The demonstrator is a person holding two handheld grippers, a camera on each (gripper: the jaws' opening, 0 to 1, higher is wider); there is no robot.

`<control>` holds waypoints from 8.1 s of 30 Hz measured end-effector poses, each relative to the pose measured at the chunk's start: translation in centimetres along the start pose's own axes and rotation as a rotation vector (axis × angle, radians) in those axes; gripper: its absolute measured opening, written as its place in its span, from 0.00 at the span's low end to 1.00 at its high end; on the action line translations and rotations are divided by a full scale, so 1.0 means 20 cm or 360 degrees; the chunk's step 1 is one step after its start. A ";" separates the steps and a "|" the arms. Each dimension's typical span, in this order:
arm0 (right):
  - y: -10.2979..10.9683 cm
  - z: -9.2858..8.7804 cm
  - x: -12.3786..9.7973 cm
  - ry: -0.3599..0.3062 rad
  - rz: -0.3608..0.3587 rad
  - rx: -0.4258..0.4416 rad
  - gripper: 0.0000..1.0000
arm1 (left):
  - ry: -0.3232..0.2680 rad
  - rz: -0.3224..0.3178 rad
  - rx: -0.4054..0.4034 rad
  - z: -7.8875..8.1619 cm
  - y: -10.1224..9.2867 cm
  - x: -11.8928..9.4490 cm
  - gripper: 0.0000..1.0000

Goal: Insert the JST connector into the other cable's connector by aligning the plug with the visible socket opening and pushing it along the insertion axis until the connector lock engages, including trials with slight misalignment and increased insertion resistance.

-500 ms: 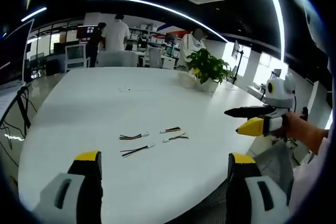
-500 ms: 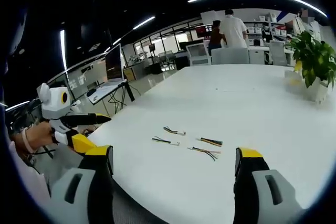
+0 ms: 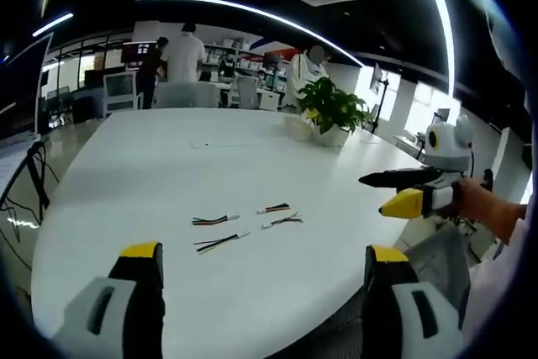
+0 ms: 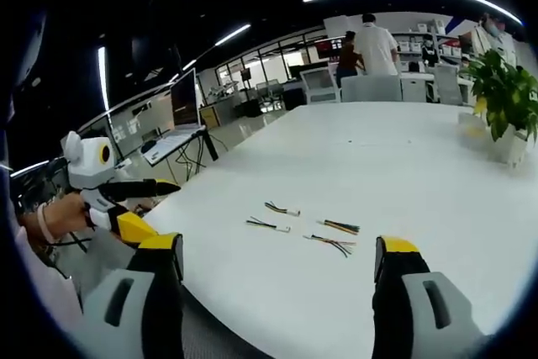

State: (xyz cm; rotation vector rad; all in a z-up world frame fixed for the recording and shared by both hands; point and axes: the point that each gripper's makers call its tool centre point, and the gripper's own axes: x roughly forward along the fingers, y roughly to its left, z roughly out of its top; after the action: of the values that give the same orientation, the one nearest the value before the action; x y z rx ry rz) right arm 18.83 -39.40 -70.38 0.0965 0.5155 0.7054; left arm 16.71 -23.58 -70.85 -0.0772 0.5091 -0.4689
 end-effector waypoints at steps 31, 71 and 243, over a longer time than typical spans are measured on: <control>-0.03 -0.04 0.01 0.0063 -0.0043 -0.0002 0.91 | 0.0017 -0.0017 -0.0045 -0.01 0.00 0.01 0.97; -0.11 0.09 0.04 0.0021 -0.0041 -0.0105 0.86 | 0.0047 -0.0119 0.0069 0.08 0.03 0.08 0.96; -0.38 0.03 0.63 0.0111 0.0526 -0.0796 0.40 | -0.0046 -0.0559 0.0809 0.15 0.19 0.74 0.36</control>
State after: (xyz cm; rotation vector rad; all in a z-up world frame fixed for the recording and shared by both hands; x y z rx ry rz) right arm 31.78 -37.01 -77.03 -0.3194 0.3796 1.1459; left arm 31.04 -27.04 -75.68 0.3194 0.3354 -0.9272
